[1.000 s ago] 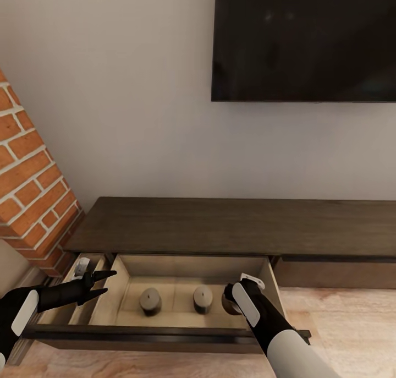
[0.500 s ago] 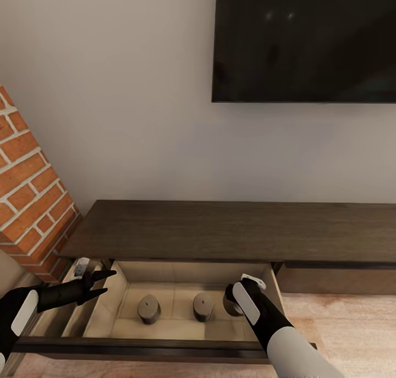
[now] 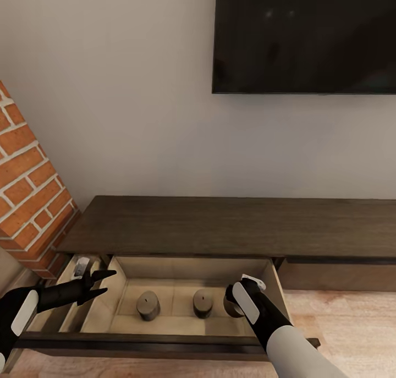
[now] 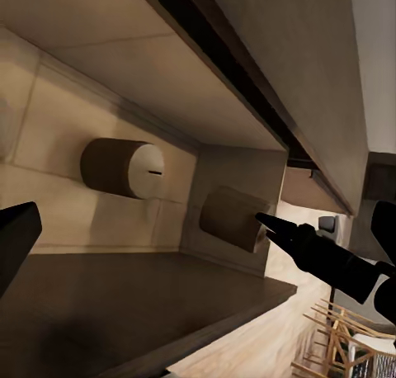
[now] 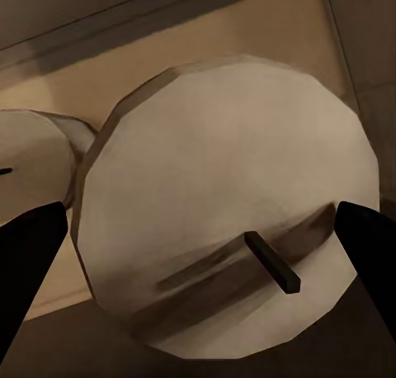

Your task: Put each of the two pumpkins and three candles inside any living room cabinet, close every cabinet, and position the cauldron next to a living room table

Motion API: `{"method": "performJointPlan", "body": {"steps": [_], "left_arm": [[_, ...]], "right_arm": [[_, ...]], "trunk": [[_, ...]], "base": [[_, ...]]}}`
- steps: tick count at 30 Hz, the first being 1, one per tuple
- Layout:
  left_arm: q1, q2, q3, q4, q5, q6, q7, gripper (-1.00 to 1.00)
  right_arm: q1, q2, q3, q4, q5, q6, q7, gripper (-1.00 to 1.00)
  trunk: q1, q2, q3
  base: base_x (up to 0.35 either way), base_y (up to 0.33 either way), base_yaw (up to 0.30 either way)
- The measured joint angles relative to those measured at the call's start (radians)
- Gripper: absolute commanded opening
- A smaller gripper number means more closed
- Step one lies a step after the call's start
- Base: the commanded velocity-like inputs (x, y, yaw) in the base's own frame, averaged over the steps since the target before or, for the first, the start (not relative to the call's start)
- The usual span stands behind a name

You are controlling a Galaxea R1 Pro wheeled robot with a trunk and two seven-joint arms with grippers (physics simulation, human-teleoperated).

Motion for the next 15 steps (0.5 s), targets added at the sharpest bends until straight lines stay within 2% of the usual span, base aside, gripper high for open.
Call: {"method": "performJointPlan", "body": {"steps": [11, 13, 14, 15], "left_arm": [[0.000, 0.000, -0.001, 0.000, 0.000, 0.000, 0.000, 1.00], [0.000, 0.000, -0.001, 0.000, 0.001, 0.000, 0.000, 1.00], [0.000, 0.000, -0.001, 0.000, 0.001, 0.000, 0.000, 1.00], [0.000, 0.000, -0.001, 0.000, 0.001, 0.000, 0.000, 1.00]], "right_arm": [[0.000, 0.003, -0.001, 0.001, 0.000, 0.000, 0.000, -1.00], [0.000, 0.003, 0.000, 0.001, 0.000, 0.000, 0.000, -1.00], [0.000, 0.003, 0.000, 0.001, 0.000, 0.000, 0.000, 1.00], [0.000, 0.003, 0.000, 0.001, -0.001, -0.001, 0.001, 1.00]], "trunk": [[0.042, -0.077, -0.034], [0.042, -0.077, -0.035], [0.042, -0.077, -0.035], [0.042, -0.077, -0.035]], "base": [[0.000, 0.000, 0.000], [0.000, 0.000, 0.000], [0.000, 0.000, 0.000], [0.000, 0.000, 0.000]]}}
